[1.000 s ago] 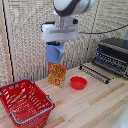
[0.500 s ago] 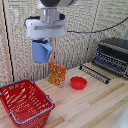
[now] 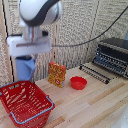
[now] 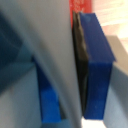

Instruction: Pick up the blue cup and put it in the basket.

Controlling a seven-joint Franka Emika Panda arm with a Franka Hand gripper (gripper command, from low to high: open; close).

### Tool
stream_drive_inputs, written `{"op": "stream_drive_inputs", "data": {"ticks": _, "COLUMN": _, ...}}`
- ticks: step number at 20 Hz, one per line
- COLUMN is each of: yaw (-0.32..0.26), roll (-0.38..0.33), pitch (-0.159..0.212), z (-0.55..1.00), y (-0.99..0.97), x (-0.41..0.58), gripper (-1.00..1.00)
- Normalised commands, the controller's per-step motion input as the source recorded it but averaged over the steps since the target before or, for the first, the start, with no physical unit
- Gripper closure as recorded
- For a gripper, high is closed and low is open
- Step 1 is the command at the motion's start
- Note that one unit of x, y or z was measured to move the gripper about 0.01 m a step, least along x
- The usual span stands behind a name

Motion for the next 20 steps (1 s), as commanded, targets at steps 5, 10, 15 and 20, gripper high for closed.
{"op": "stream_drive_inputs", "data": {"ticks": 5, "yaw": 0.042, "roll": -0.251, "pitch": 0.078, "z": -0.69, "y": 0.54, "x": 0.000, "gripper": 1.00}}
{"op": "stream_drive_inputs", "data": {"ticks": 10, "yaw": 0.039, "roll": -0.271, "pitch": 0.011, "z": -0.35, "y": 0.14, "x": 0.073, "gripper": 1.00}}
{"op": "stream_drive_inputs", "data": {"ticks": 15, "yaw": 0.046, "roll": -0.062, "pitch": -0.115, "z": -0.07, "y": 0.08, "x": 0.215, "gripper": -1.00}}
{"op": "stream_drive_inputs", "data": {"ticks": 20, "yaw": 0.031, "roll": -0.001, "pitch": -0.011, "z": 0.15, "y": 0.00, "x": 0.178, "gripper": -1.00}}
